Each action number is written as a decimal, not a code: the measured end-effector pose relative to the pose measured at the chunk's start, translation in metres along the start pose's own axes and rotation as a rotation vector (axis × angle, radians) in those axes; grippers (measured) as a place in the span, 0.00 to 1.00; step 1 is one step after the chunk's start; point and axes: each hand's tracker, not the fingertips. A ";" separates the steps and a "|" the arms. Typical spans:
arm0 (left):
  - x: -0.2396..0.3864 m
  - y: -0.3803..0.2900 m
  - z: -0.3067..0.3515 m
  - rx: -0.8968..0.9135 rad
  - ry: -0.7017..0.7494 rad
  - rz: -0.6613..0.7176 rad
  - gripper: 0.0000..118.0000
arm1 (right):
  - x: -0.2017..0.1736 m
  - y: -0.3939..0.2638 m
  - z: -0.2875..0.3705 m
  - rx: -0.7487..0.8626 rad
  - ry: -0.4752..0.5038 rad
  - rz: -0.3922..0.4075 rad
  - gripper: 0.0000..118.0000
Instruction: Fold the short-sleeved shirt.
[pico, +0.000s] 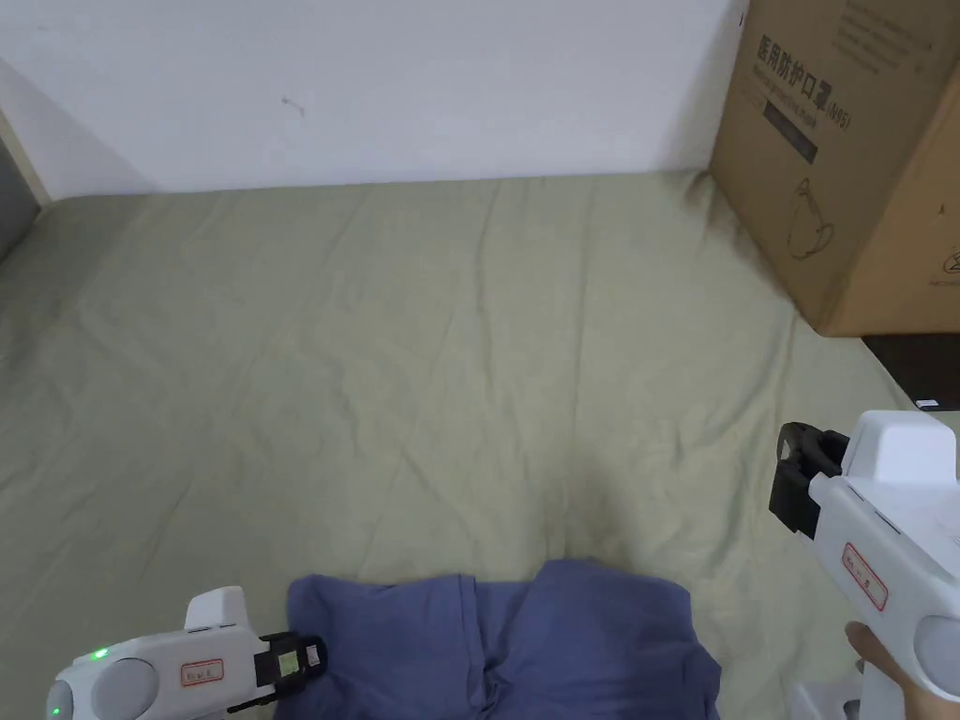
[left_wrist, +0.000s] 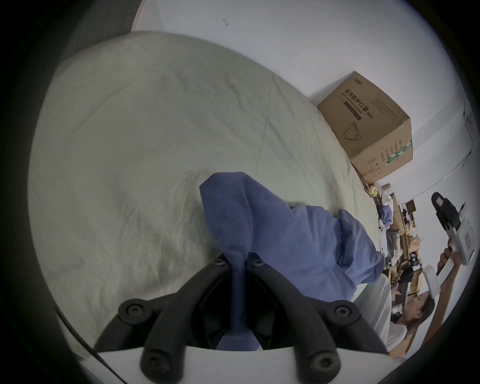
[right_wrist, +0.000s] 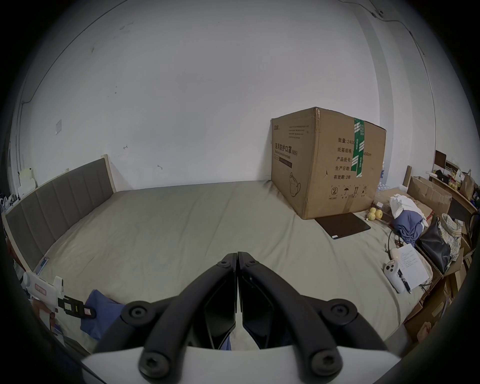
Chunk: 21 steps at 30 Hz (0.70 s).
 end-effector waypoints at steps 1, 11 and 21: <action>0.005 0.001 0.007 0.018 0.005 -0.026 0.06 | 0.000 0.001 0.001 0.004 0.001 0.001 0.00; -0.015 0.024 0.087 0.086 0.149 -0.100 0.05 | -0.003 0.010 0.009 0.046 0.027 -0.001 0.00; 0.063 0.044 0.130 0.126 0.064 -0.136 0.05 | -0.015 0.018 0.017 0.071 0.063 -0.015 0.00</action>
